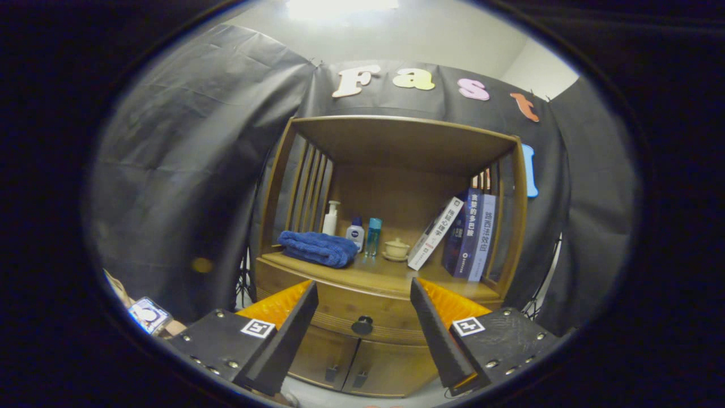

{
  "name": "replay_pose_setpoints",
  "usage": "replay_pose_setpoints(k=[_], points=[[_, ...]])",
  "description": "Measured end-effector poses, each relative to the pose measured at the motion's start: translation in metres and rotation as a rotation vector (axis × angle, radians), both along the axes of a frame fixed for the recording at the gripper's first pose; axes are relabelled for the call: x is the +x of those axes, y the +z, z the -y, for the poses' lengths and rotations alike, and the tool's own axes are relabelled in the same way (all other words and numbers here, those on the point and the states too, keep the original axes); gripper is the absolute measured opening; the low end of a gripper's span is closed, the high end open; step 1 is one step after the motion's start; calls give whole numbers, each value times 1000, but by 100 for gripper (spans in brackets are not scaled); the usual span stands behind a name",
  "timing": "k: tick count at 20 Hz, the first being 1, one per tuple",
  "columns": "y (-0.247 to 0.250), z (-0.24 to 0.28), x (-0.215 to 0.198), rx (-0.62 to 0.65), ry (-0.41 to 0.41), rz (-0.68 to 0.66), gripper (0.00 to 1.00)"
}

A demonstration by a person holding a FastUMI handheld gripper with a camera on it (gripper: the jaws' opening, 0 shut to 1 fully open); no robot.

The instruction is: Pull open the drawer, take out the items inside it, and place them on the countertop above the cabinet.

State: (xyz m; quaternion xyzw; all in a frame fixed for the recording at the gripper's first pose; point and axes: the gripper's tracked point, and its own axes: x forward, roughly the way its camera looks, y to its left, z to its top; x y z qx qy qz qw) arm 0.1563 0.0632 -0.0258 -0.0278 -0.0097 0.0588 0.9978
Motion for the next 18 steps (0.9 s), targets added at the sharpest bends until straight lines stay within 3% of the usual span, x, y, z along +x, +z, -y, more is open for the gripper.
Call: replay_pose_setpoints(k=[5, 11, 18], points=[[-31, -3, 57, -18, -35, -37, 98], [-98, 0, 105, 9, -85, -178, 98], [-165, -4, 119, 44, -113, -328, 65]])
